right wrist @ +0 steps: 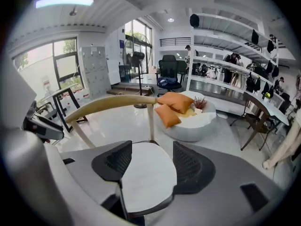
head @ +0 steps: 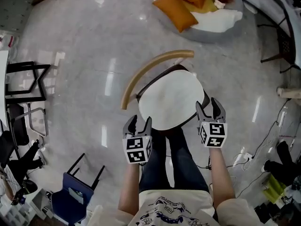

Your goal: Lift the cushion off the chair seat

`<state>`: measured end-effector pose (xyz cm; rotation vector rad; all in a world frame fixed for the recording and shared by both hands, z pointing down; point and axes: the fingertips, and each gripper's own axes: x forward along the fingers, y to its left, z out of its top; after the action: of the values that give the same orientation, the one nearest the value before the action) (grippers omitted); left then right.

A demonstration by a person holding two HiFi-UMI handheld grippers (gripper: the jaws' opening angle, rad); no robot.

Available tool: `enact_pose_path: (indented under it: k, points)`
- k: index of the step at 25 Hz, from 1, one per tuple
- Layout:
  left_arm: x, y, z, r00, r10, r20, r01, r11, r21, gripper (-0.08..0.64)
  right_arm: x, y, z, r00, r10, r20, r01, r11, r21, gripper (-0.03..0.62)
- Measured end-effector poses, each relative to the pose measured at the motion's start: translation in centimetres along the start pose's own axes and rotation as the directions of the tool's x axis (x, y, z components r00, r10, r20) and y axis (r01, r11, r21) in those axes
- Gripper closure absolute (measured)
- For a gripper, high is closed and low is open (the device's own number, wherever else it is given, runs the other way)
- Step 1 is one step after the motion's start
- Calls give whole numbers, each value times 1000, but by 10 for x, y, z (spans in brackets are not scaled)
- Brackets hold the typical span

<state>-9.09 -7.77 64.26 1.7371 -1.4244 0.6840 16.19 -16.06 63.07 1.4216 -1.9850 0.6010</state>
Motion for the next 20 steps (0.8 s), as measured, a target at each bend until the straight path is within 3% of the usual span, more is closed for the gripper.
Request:
enact_pose_path:
  k: [5,12,20]
  points:
    - [52,7,-46,996,12,-87,-18,998,-68,319,49,-19,-46,997,12,-72,-14,1000,-20,304]
    - [114,29,-111,980,78,-184,-108,982,-157,299,107,-43,-109,988,0,-153,-6,999,-39,304]
    - [170,54,-149,963,100,-252,-157,963,-219,287,160,-68,-156,975,-17,-222,2,997,-72,304]
